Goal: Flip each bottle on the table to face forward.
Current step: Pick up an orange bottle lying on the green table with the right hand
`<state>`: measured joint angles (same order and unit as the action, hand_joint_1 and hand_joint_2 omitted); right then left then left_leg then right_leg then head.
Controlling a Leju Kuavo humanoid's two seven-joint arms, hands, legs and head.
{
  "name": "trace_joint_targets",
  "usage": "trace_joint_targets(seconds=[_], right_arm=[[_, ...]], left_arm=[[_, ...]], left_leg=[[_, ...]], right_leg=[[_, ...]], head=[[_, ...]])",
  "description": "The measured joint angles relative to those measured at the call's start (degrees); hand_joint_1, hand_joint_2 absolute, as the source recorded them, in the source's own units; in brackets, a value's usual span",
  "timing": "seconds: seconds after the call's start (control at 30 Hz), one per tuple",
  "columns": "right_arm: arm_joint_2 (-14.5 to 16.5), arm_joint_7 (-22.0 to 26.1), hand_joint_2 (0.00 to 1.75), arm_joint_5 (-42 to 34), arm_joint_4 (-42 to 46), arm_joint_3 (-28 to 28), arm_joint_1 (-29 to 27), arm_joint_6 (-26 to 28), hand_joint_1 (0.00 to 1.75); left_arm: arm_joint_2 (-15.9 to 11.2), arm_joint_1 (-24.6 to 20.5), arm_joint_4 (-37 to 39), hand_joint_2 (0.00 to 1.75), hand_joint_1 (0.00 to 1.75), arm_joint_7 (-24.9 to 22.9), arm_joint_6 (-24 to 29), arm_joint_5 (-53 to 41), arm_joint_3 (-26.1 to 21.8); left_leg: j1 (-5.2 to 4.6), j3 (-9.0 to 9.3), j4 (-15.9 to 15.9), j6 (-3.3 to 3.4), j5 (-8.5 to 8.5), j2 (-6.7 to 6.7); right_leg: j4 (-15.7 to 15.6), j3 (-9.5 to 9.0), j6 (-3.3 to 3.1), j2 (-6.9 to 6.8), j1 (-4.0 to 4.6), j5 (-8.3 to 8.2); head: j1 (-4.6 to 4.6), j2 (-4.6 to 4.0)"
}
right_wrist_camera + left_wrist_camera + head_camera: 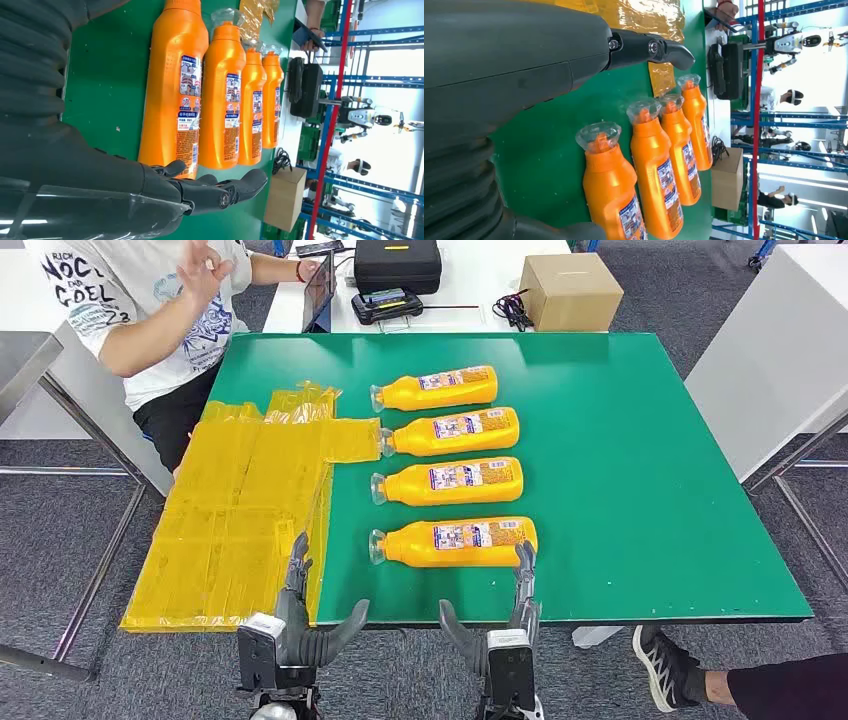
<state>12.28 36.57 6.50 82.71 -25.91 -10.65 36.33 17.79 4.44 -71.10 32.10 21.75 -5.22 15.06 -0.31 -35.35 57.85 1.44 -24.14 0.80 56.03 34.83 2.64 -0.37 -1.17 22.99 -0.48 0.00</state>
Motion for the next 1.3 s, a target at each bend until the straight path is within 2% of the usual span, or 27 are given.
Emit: trace_joint_targets(seconds=[1.17,1.23,1.3], right_arm=[[0.00,0.07,1.75,-0.06,0.00,0.03,-0.31,0.06,0.00],[-0.06,-0.59,1.75,1.47,0.04,0.07,-0.36,0.45,0.00],[-0.54,-4.70,1.75,8.50,0.71,0.19,-0.26,0.69,0.00]], left_arm=[[0.02,-0.07,0.70,1.75,0.00,0.52,-0.07,-0.11,0.45],[0.02,-0.07,0.70,1.75,0.00,0.74,0.25,-0.10,0.53],[0.01,-0.07,0.70,1.75,0.00,0.94,0.42,-0.07,0.45]], left_leg=[[0.00,0.00,0.00,0.00,0.00,0.00],[0.00,0.00,0.00,0.00,0.00,0.00],[0.00,-0.01,0.00,0.00,0.00,0.00]], right_leg=[[0.00,0.00,0.00,0.00,0.00,0.00],[0.00,0.00,0.00,0.00,0.00,0.00],[0.00,-0.01,0.00,0.00,0.00,0.00]], head=[[0.00,0.00],[0.00,0.00],[0.00,0.00]])
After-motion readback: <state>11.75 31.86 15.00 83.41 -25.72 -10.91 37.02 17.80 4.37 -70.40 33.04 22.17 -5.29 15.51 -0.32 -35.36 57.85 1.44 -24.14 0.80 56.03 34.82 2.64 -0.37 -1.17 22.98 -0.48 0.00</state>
